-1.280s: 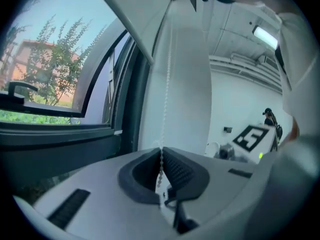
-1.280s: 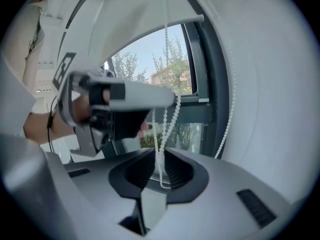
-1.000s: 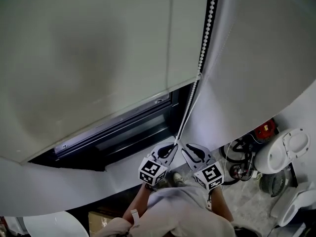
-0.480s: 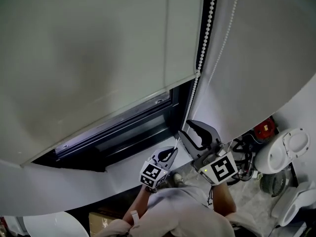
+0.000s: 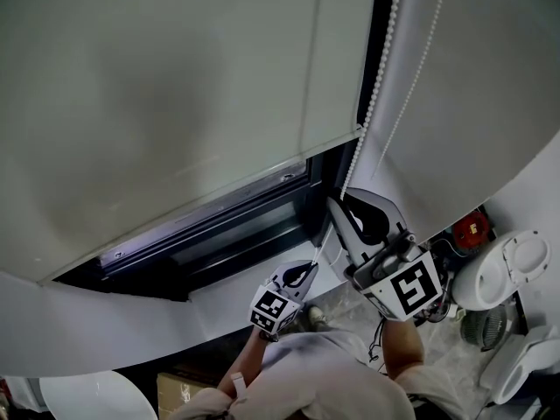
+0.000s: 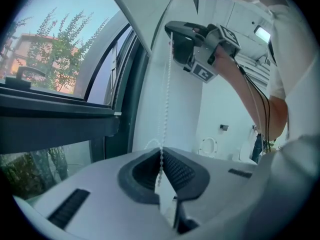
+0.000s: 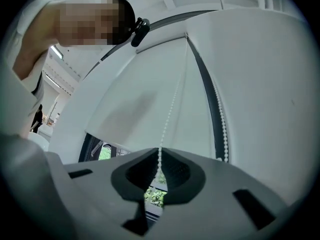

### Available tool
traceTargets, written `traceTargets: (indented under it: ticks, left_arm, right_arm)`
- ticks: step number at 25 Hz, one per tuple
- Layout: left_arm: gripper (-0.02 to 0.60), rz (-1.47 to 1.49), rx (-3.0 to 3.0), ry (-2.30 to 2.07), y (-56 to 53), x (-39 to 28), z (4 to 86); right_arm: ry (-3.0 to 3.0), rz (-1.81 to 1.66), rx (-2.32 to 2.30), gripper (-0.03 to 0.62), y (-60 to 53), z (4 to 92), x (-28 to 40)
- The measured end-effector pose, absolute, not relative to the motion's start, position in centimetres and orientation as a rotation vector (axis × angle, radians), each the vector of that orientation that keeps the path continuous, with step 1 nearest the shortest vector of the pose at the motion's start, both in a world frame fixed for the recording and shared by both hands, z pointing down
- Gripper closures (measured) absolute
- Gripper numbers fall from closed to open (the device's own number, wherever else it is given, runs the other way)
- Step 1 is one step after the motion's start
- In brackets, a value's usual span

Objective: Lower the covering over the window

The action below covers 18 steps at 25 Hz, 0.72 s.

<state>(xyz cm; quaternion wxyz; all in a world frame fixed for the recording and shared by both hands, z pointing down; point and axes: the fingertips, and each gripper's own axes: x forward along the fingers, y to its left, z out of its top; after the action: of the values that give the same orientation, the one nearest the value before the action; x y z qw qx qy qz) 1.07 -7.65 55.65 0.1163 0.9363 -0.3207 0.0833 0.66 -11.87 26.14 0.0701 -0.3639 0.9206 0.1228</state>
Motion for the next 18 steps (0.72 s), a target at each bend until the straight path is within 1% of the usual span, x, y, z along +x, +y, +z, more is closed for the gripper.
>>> traceTargets:
  ticks: [6,10,18]
  left_arm:
    - [0.563,0.251,2.756,-0.947,-7.7,1.3,55.6]
    - [0.563,0.24,2.765,-0.958,-7.7,1.2,55.2]
    - [0.563,0.197,2.79,-0.986,-7.8,0.8,53.7]
  right_arm:
    - [2.723,0.264,-1.125,0.588,-11.9,26.5,1.4]
    - [2.724,0.254,-1.125,0.588,-11.7,26.6,1.3]
    - [2.84,0.101,-1.117,0.588,-11.7,32.7,-0.4]
